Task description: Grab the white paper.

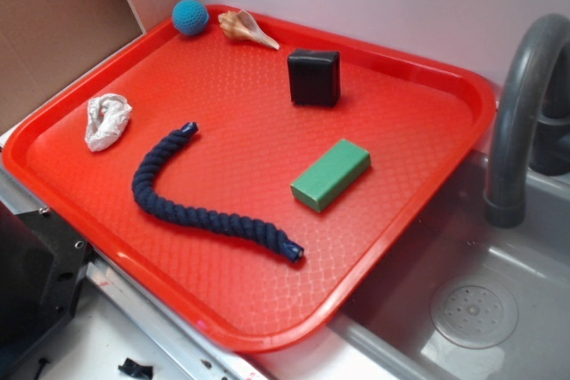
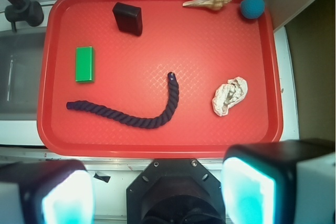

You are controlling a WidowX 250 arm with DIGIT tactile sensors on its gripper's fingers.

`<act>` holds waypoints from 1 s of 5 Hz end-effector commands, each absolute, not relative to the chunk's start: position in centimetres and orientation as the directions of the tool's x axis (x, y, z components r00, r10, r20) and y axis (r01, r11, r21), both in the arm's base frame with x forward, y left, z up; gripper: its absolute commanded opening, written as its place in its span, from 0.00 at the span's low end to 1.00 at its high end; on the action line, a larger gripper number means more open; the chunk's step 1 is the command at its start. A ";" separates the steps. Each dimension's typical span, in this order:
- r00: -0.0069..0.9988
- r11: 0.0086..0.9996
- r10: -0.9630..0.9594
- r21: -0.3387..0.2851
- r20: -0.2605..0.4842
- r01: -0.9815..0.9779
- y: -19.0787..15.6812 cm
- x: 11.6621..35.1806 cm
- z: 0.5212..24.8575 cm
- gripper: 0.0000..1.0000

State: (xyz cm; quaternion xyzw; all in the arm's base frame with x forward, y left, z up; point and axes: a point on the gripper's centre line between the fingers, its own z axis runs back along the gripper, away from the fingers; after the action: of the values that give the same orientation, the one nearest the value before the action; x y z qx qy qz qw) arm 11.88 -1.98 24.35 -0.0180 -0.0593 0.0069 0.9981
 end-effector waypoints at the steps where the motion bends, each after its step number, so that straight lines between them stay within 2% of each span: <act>1: 0.993 0.999 0.016 -0.037 0.118 -0.012 -2.0 11.9 24.4 1.00; 2: 0.945 0.962 0.266 -0.108 0.189 -0.250 -0.2 12.5 23.3 1.00; 3: 0.836 0.872 0.490 -0.132 0.245 -0.472 1.5 13.3 21.5 1.00; 4: 0.669 0.731 0.674 -0.159 0.313 -0.663 4.0 14.1 18.8 1.00; 5: 0.453 0.550 0.808 -0.209 0.376 -0.809 6.1 14.6 16.2 1.00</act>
State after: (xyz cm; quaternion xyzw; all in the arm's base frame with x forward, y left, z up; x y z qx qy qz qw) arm 14.80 5.71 15.43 0.0016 -0.2103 0.4756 0.8541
